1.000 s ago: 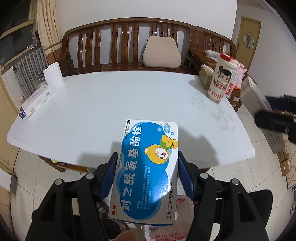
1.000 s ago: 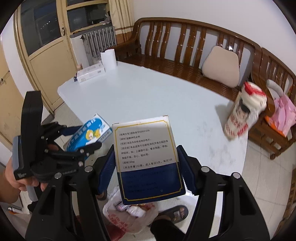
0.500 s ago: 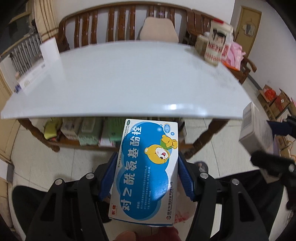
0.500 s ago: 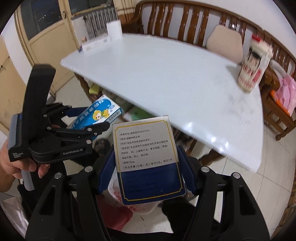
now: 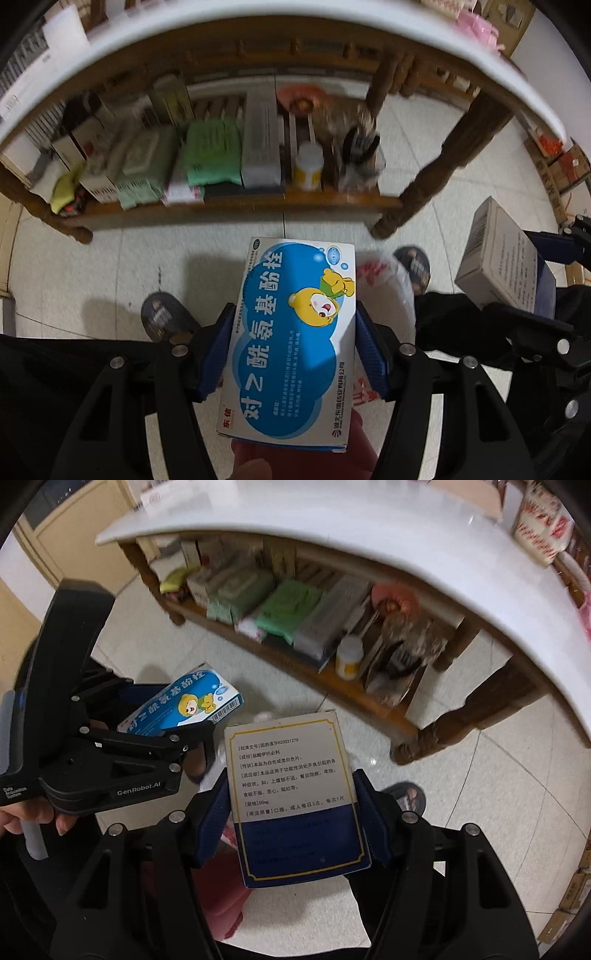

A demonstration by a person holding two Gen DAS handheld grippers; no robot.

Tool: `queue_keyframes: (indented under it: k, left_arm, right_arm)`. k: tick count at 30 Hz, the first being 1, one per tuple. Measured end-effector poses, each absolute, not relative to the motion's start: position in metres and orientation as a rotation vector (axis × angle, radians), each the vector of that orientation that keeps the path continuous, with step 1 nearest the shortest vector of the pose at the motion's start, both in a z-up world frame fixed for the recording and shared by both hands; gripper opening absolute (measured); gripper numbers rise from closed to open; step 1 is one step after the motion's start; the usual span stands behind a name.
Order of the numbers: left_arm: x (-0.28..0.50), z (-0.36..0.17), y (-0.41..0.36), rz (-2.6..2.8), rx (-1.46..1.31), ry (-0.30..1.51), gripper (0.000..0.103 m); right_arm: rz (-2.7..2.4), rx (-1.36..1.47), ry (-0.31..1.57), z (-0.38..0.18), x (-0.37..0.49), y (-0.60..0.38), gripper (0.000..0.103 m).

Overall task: Collect trash
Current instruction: 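Carry the white-blue pack and blue medicine box down over the white plastic bag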

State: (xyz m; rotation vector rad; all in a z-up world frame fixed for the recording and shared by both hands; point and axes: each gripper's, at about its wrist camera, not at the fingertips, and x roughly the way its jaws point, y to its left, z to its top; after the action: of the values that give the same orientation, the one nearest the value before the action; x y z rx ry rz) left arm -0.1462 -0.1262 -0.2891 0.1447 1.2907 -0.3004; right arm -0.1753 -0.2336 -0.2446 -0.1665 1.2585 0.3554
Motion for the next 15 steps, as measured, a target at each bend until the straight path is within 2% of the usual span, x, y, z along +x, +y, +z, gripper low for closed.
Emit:
queue_keyframes:
  k: [10, 15]
  left_arm:
    - [-0.136, -0.363, -0.132, -0.294, 0.128, 1.486, 0.06]
    - [-0.132, -0.386, -0.132, -0.292, 0.124, 1.54, 0.061]
  right_arm:
    - [0.391, -0.258, 1.425, -0.333, -0.16, -0.222, 0.062]
    - [0.417, -0.262, 1.475, -0.36, -0.161, -0.221, 0.063]
